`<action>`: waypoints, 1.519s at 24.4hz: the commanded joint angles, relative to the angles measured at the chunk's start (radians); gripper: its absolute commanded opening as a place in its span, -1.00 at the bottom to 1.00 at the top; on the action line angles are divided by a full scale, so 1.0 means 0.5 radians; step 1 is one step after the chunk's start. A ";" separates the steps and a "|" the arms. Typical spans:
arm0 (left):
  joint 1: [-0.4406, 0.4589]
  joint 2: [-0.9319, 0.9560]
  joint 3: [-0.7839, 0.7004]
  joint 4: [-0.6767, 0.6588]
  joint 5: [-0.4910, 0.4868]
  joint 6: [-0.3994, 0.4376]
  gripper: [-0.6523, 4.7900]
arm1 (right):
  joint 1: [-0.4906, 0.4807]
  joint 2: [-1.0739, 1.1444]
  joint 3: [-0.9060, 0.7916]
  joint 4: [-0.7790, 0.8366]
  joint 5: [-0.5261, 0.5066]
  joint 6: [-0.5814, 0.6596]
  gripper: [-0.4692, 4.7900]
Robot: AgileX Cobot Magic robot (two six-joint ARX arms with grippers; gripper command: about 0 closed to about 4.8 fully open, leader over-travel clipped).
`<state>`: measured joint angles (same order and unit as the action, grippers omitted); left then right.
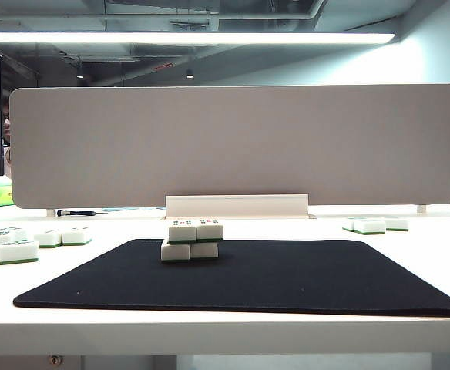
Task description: Arrange four mahjong tiles into a neat stack, creating two layers of paired tiles.
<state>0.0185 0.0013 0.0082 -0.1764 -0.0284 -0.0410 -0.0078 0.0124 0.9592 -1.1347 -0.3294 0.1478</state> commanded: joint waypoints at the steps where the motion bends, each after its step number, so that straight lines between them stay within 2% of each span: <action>1: 0.002 0.001 -0.004 -0.020 0.014 0.003 -0.73 | -0.030 -0.025 -0.235 0.384 0.035 0.037 -0.82; 15: 0.002 0.001 -0.004 -0.021 0.014 0.003 -0.73 | -0.039 -0.027 -1.303 1.670 0.050 0.334 -0.82; 19: 0.002 0.001 -0.004 -0.020 0.013 0.003 -0.73 | -0.038 -0.027 -1.600 1.908 0.208 0.355 -0.82; 22: 0.002 0.001 -0.004 -0.021 0.013 0.003 -0.73 | -0.038 -0.027 -1.682 1.951 0.326 0.355 -0.82; 26: 0.002 0.001 -0.004 -0.021 0.013 0.003 -0.73 | -0.031 -0.027 -1.788 1.964 0.603 0.359 -0.82; 31: 0.002 0.001 -0.004 -0.021 0.013 0.003 -0.73 | 0.000 -0.027 -1.873 1.965 0.690 0.371 -0.82; 33: 0.002 0.001 -0.004 -0.020 0.014 0.003 -0.73 | 0.066 -0.027 -1.907 1.904 0.829 0.365 -0.82; 37: 0.002 0.001 -0.004 -0.021 0.014 0.003 -0.73 | 0.110 -0.027 -1.908 1.918 0.864 0.266 -0.82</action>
<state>0.0185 0.0013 0.0082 -0.1764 -0.0280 -0.0410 0.0410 0.0071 0.0059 -0.1799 0.0887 0.3111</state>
